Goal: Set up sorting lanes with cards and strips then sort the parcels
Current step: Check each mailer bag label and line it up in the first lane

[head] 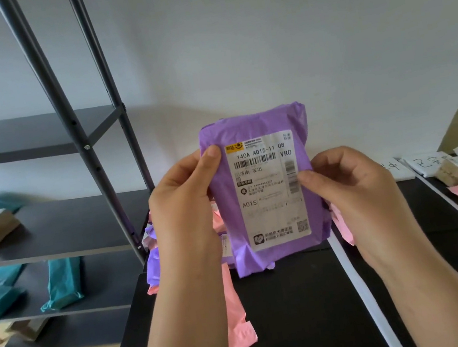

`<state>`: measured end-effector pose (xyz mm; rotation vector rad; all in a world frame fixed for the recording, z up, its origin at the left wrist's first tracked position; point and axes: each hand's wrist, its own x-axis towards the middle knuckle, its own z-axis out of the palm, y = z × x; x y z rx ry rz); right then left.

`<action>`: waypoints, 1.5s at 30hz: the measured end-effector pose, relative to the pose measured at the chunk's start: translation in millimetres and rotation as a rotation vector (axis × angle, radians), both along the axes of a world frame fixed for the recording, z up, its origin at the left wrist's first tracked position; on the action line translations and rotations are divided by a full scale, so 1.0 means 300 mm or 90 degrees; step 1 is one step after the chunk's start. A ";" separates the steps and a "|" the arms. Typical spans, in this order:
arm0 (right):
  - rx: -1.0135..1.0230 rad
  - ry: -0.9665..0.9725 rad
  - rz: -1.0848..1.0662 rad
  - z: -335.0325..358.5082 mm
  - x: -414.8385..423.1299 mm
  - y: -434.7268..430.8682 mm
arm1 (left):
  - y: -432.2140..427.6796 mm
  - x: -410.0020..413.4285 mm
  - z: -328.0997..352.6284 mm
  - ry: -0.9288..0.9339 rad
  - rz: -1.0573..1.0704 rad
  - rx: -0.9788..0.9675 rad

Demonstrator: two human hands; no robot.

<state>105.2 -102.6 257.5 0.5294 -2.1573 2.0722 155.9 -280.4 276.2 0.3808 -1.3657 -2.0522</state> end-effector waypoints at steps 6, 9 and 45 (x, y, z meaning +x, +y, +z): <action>-0.029 -0.001 -0.006 0.029 0.020 -0.041 | 0.040 0.014 0.018 -0.016 -0.028 0.047; -0.014 0.016 -0.036 0.022 0.028 -0.048 | 0.046 0.015 0.019 -0.018 -0.016 0.050; 0.067 -0.095 0.034 -0.021 -0.001 -0.049 | -0.041 0.012 -0.064 -0.185 -0.117 0.090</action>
